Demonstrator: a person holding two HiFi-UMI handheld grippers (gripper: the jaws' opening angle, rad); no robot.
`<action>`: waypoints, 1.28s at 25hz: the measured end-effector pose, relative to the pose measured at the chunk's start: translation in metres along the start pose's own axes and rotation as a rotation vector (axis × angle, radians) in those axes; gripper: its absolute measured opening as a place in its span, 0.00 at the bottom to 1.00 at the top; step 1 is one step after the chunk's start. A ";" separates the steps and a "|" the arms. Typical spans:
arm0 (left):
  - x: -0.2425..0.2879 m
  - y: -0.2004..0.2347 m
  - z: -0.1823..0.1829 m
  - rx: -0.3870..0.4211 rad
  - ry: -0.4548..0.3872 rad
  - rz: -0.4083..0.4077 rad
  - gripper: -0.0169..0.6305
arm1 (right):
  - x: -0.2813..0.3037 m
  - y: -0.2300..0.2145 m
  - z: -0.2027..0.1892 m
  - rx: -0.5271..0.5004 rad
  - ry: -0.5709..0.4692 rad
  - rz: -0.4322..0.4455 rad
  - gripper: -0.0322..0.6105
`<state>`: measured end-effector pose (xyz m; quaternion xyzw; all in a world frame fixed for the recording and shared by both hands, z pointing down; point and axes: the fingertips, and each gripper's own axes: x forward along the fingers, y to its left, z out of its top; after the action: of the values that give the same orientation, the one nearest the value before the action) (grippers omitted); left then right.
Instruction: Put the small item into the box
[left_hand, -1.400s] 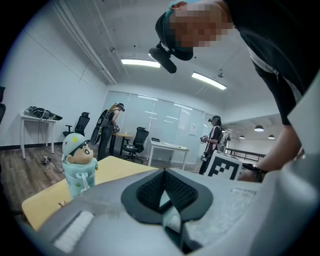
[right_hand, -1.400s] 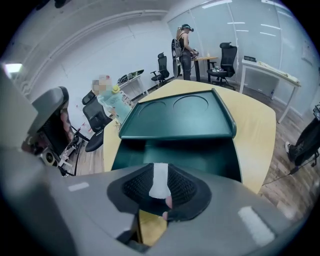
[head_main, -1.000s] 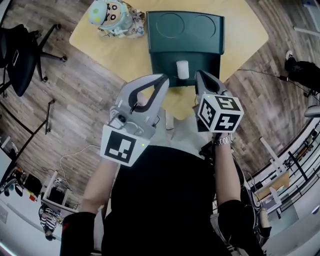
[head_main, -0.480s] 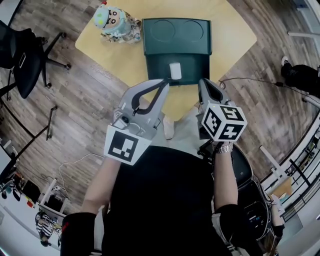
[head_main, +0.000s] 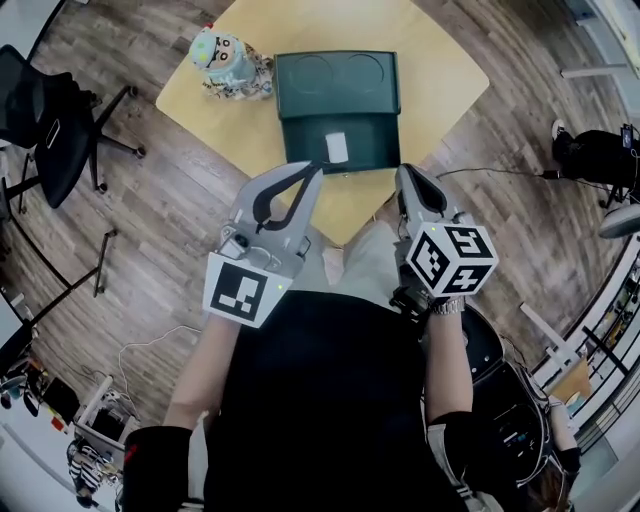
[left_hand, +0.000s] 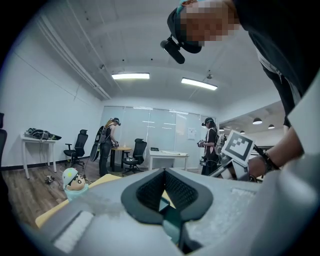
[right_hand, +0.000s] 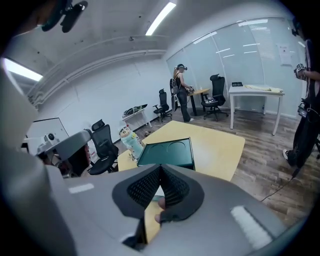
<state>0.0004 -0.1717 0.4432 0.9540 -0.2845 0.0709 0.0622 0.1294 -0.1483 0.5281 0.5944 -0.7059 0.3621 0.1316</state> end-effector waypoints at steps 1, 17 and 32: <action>-0.001 -0.003 0.003 0.003 -0.005 0.001 0.03 | -0.005 0.001 0.003 -0.004 -0.011 0.003 0.05; -0.015 -0.035 0.043 -0.005 -0.059 0.015 0.03 | -0.090 0.028 0.073 -0.055 -0.215 0.064 0.05; -0.034 -0.017 0.095 0.035 -0.155 0.074 0.03 | -0.124 0.070 0.131 -0.127 -0.385 0.130 0.05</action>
<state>-0.0088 -0.1549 0.3432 0.9465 -0.3221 0.0039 0.0205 0.1279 -0.1411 0.3349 0.5964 -0.7762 0.2044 0.0081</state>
